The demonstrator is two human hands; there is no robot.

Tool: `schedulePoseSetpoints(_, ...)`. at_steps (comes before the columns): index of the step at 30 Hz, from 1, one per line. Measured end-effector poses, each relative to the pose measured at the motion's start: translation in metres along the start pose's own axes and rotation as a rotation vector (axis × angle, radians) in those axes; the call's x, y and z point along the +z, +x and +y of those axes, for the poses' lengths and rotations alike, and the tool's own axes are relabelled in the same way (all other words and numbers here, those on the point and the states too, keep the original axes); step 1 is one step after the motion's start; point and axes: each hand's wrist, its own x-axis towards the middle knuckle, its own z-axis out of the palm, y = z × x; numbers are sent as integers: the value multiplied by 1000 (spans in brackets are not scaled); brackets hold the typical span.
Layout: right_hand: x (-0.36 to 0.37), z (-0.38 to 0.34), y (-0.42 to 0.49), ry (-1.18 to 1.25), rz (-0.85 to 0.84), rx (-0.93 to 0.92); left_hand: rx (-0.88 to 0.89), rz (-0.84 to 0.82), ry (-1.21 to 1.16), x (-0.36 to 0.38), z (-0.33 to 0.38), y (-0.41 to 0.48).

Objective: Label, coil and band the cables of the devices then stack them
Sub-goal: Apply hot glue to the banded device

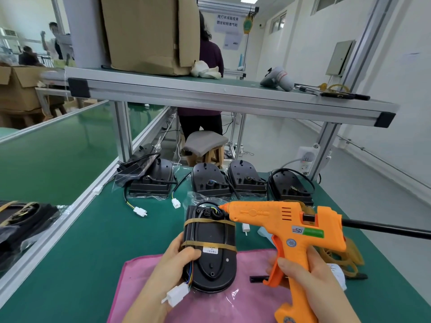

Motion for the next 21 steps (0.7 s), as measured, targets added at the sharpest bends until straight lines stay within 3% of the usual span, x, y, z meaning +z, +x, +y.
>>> schedulePoseSetpoints(21, 0, 1, -13, 19, -50, 11, 1, -3, 7, -1, -3, -2)
